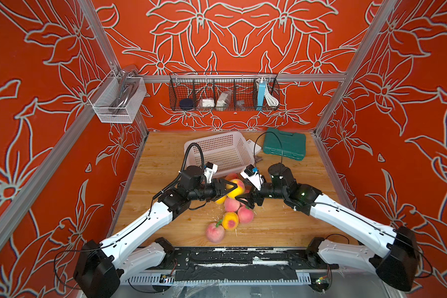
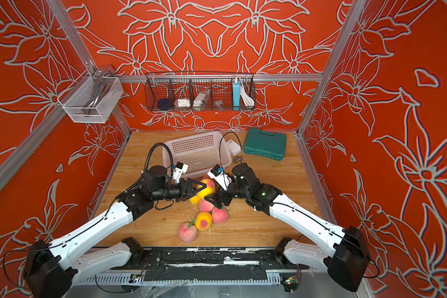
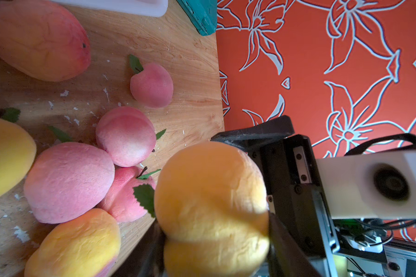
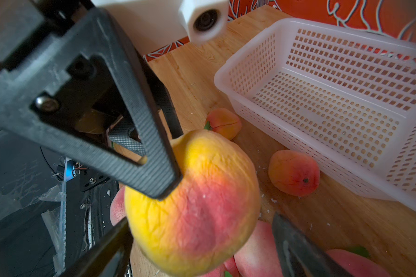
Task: Put the peaches into the basket
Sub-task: Pick up the peach from the center of the board.
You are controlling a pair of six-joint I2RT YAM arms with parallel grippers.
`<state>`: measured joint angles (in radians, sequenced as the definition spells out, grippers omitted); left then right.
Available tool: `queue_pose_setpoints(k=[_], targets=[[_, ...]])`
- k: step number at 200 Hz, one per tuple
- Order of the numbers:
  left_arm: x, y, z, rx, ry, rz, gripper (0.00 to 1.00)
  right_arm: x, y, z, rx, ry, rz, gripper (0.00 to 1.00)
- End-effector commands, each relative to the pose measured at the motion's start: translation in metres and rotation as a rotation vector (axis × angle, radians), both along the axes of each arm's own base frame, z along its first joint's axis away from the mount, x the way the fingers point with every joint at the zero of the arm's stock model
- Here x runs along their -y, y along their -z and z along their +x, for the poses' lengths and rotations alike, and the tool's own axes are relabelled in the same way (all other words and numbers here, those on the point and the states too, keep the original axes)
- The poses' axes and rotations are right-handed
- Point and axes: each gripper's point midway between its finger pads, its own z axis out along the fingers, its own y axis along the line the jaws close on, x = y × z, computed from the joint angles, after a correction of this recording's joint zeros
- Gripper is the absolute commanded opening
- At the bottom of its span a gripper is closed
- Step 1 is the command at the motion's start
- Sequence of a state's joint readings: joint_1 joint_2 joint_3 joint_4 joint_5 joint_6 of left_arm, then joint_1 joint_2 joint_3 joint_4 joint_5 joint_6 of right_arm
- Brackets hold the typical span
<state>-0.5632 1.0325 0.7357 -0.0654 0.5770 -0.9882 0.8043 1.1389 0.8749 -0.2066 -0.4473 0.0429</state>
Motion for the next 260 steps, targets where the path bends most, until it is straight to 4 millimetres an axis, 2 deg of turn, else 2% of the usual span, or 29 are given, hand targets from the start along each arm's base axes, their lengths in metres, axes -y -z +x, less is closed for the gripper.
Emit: queue_pose_setpoints(k=[1, 54, 88, 177, 211, 242, 260], targets=[[0.002, -0.002, -0.002, 0.009, 0.017, -0.021, 0.48, -0.009, -0.019, 0.008, 0.043, 0.006, 0.043, 0.92], [0.003, -0.003, -0.003, 0.010, 0.024, -0.032, 0.47, -0.017, -0.022, 0.005, 0.042, -0.029, 0.082, 0.89], [0.003, -0.003, -0.004, 0.009, 0.027, -0.038, 0.46, -0.020, -0.019, 0.006, 0.035, -0.038, 0.078, 0.81], [0.000, 0.006, -0.006, 0.011, 0.024, -0.014, 0.48, -0.032, -0.029, -0.006, 0.011, -0.127, 0.147, 0.46], [-0.007, 0.011, -0.005, 0.020, -0.005, 0.027, 0.59, -0.031, -0.024, 0.004, -0.004, -0.082, 0.105, 0.42], [-0.030, 0.009, -0.003, 0.052, -0.084, 0.070, 0.83, -0.030, -0.021, 0.014, 0.000, -0.046, 0.050, 0.40], [-0.049, 0.013, -0.001, 0.046, -0.142, 0.099, 0.96, -0.027, -0.021, 0.028, 0.009, 0.010, 0.008, 0.39]])
